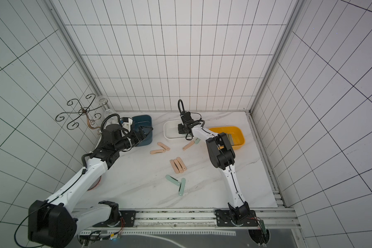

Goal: Place the fruit knives into the storage box by color
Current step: Place the fruit knife in the storage box.

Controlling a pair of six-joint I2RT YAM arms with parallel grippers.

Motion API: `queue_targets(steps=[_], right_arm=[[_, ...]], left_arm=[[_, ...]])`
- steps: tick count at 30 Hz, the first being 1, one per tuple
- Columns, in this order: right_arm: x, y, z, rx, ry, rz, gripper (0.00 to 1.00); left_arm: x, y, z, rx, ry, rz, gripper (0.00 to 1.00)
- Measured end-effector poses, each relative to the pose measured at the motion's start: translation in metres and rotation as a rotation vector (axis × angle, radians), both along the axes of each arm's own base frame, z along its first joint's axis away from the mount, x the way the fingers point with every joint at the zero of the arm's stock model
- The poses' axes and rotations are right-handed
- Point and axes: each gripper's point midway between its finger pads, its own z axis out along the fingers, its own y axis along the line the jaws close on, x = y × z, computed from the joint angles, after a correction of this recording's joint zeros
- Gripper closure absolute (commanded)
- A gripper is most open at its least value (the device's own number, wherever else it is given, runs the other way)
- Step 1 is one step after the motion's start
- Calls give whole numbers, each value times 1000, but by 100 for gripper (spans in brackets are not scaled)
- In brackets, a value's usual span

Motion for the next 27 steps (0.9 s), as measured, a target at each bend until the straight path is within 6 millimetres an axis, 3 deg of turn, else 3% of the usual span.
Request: queue_targets(steps=[9,18,22,27], right_arm=[[-2,-1,-21,-22,27,8,60],[8,6,1,8,0,25,50],[10,10,17,31,-13,37,49],[6,13,70,88,-66,49,49]], left_arm=[[0,0,0,1,1,1,3],[0,0,0,0,0,1,3],[1,0,2,0,-3,0,3],[1,-2,7,-3,-14,-5,3]])
